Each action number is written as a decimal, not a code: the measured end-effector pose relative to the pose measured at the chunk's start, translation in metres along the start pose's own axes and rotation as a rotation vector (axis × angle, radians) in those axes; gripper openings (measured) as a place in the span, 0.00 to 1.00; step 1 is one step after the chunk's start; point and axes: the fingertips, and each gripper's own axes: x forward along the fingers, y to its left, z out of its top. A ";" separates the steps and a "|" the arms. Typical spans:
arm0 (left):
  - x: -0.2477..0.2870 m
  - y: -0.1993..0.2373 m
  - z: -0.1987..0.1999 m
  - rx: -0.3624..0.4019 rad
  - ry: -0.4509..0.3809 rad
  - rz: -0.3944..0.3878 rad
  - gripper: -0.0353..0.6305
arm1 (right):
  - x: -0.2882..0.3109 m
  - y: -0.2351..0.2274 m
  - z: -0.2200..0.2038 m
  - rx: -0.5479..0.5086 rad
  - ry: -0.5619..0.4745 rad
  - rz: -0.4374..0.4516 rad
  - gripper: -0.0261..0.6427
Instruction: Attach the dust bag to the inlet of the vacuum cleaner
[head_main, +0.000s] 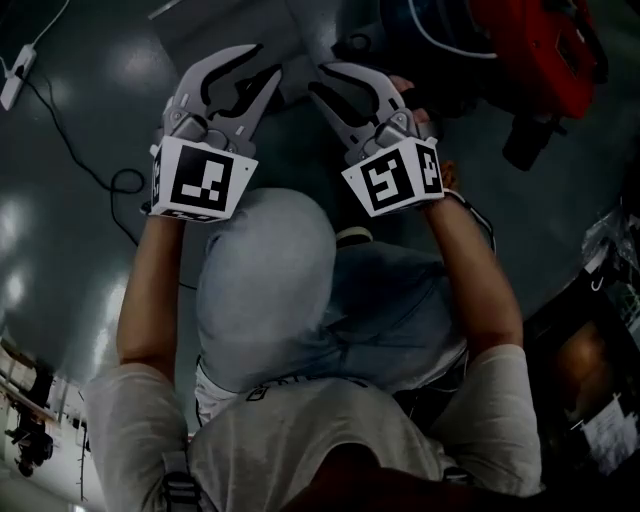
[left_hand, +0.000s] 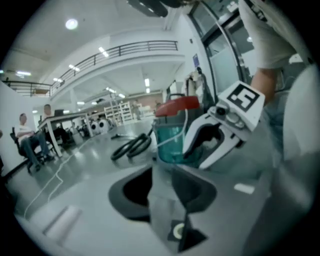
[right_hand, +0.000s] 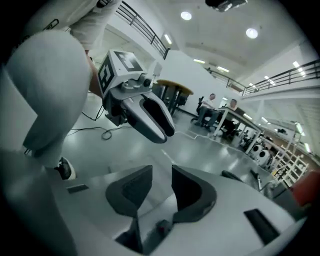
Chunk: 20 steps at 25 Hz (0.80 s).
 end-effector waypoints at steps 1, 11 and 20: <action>0.003 -0.006 -0.024 -0.005 0.038 -0.014 0.24 | 0.015 0.013 -0.010 -0.014 0.021 0.042 0.20; 0.039 -0.095 -0.248 0.063 0.429 -0.198 0.38 | 0.139 0.131 -0.122 -0.151 0.205 0.320 0.27; 0.060 -0.115 -0.324 0.237 0.604 -0.243 0.40 | 0.165 0.169 -0.152 -0.220 0.280 0.362 0.29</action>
